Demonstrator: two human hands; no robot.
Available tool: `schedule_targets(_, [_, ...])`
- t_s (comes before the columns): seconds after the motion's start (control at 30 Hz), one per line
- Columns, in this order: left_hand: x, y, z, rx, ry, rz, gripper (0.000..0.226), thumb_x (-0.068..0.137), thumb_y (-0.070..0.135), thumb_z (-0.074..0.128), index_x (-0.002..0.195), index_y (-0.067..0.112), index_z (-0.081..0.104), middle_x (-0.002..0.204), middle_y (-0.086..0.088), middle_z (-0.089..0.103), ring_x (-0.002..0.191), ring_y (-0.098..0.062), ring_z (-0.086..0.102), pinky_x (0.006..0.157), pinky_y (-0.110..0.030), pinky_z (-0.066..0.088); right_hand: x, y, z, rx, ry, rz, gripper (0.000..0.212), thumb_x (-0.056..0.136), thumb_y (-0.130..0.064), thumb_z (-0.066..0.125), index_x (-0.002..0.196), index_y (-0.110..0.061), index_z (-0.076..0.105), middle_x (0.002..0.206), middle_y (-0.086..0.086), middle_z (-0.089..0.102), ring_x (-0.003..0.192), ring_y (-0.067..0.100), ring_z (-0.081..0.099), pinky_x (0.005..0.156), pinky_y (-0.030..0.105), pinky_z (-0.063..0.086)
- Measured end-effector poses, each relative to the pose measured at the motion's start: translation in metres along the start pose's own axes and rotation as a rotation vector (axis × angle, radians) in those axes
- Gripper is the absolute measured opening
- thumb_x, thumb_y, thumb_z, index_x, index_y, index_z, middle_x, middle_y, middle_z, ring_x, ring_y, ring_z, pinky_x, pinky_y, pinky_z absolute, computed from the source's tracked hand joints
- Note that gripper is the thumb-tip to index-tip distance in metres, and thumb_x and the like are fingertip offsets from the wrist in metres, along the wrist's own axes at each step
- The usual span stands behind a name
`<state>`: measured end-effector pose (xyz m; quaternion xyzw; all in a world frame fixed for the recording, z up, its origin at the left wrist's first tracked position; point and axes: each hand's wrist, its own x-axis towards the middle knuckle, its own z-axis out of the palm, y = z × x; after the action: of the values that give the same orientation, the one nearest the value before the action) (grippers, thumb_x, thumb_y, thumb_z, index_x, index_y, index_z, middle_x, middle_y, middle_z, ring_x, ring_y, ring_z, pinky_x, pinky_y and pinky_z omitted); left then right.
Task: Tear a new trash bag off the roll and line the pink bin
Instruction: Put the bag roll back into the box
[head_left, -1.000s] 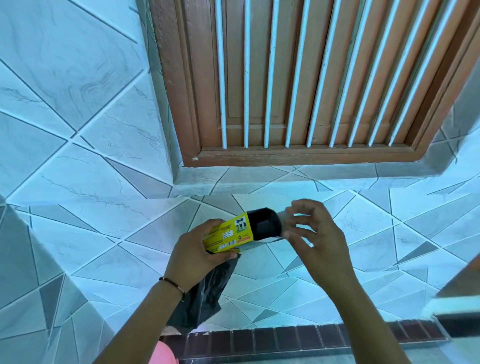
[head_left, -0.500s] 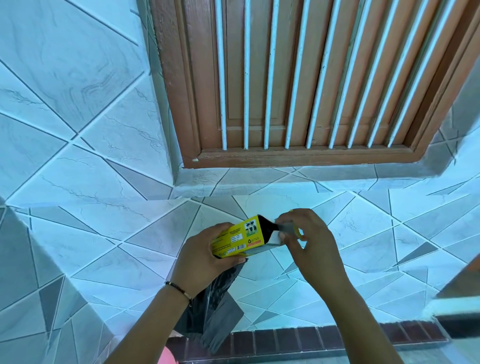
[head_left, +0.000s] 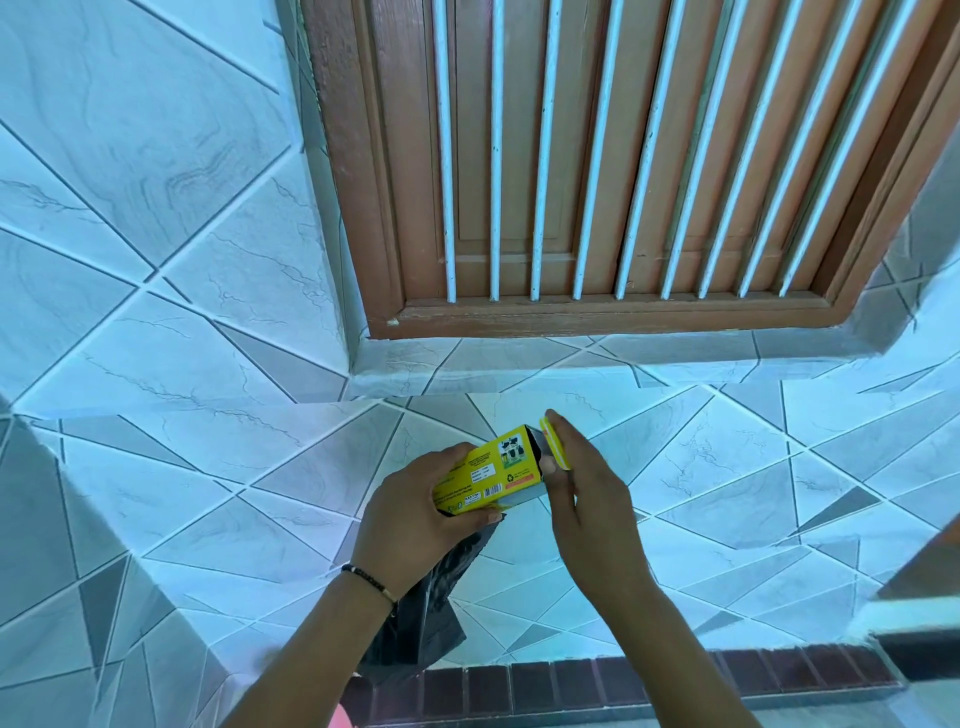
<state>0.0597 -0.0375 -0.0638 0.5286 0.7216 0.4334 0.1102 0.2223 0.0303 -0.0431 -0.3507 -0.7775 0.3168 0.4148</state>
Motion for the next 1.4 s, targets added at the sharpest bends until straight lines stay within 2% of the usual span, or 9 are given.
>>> schedule_targets(0.33, [-0.001,-0.002,0.003,0.065,0.000,-0.008,0.069,0.058,0.055,0.073,0.122,0.034,0.057,0.113,0.016,0.065,0.097,-0.005,0.062,0.088,-0.024,0.052,0.002,0.003,0.007,0.055,0.017,0.032,0.042,0.094,-0.032,0.039,0.133,-0.021,0.051,0.132,0.000,0.058,0.113,0.011,0.056,0.097,0.023,0.044])
schedule_targets(0.57, [0.004,-0.004,0.004,0.135,-0.015,0.001,0.070,0.061,0.059,0.068,0.125,0.033,0.054,0.115,0.014,0.065,0.099,-0.007,0.061,0.088,-0.029,0.053,0.004,0.012,0.012,-0.087,-0.161,0.002,0.052,0.093,-0.046,0.026,0.144,-0.036,0.024,0.155,-0.009,0.025,0.135,-0.006,0.021,0.096,-0.002,0.016])
schedule_targets(0.7, [0.010,-0.004,0.004,0.154,-0.024,0.000,0.066,0.063,0.057,0.068,0.124,0.034,0.054,0.112,0.013,0.065,0.096,-0.007,0.061,0.085,-0.029,0.053,0.006,0.013,0.016,-0.139,-0.223,-0.020,0.064,0.088,-0.054,0.030,0.146,-0.040,0.006,0.158,-0.014,0.008,0.130,-0.014,0.009,0.101,0.012,0.023])
schedule_targets(0.8, [0.015,-0.006,0.002,0.191,-0.048,0.013,0.065,0.066,0.056,0.069,0.125,0.034,0.053,0.112,0.012,0.065,0.097,-0.007,0.060,0.083,-0.024,0.052,0.013,0.020,0.015,-0.179,-0.265,-0.073,0.070,0.092,-0.033,0.051,0.146,-0.038,0.007,0.156,-0.010,0.018,0.136,-0.001,0.027,0.102,0.022,0.038])
schedule_targets(0.9, [0.023,-0.003,-0.002,0.268,-0.127,0.020,0.072,0.066,0.056,0.067,0.132,0.033,0.047,0.123,0.011,0.060,0.108,-0.011,0.058,0.087,-0.024,0.047,0.025,0.027,0.010,-0.083,-0.240,-0.072,0.075,0.085,-0.011,0.064,0.136,-0.046,0.022,0.127,-0.007,0.044,0.105,0.004,0.055,0.089,0.028,0.052])
schedule_targets(1.07, [0.041,-0.014,-0.013,0.248,0.026,-0.001,0.078,0.068,0.049,0.074,0.136,0.032,0.038,0.138,0.011,0.041,0.119,-0.010,0.050,0.090,-0.031,0.048,0.052,0.034,0.010,-0.019,-0.140,-0.094,0.058,0.078,-0.004,0.069,0.121,-0.032,0.043,0.114,-0.006,0.052,0.082,-0.004,0.056,0.074,0.012,0.046])
schedule_targets(1.17, [0.057,-0.022,-0.016,0.082,0.157,-0.063,0.053,0.075,0.037,0.072,0.123,0.024,0.052,0.125,0.006,0.056,0.113,-0.015,0.054,0.090,-0.028,0.044,0.078,0.035,0.012,0.089,-0.050,-0.027,0.059,0.076,-0.003,0.071,0.111,-0.038,0.040,0.106,-0.013,0.059,0.074,0.002,0.063,0.065,0.005,0.043])
schedule_targets(1.27, [0.082,-0.022,-0.016,0.026,0.149,-0.007,0.029,0.081,0.030,0.067,0.109,0.027,0.062,0.110,0.008,0.066,0.096,-0.015,0.060,0.081,-0.030,0.049,0.109,0.039,0.023,0.150,-0.016,0.047,0.056,0.077,-0.006,0.071,0.117,-0.030,0.041,0.104,-0.015,0.059,0.078,-0.006,0.061,0.067,0.007,0.044])
schedule_targets(1.4, [0.125,-0.025,-0.021,0.064,0.143,0.015,0.025,0.084,0.028,0.063,0.109,0.027,0.064,0.114,0.003,0.068,0.092,-0.021,0.062,0.077,-0.023,0.043,0.160,0.047,0.041,0.115,-0.025,0.076,0.057,0.080,-0.017,0.071,0.128,-0.019,0.042,0.107,-0.003,0.061,0.089,0.016,0.056,0.066,0.011,0.040])
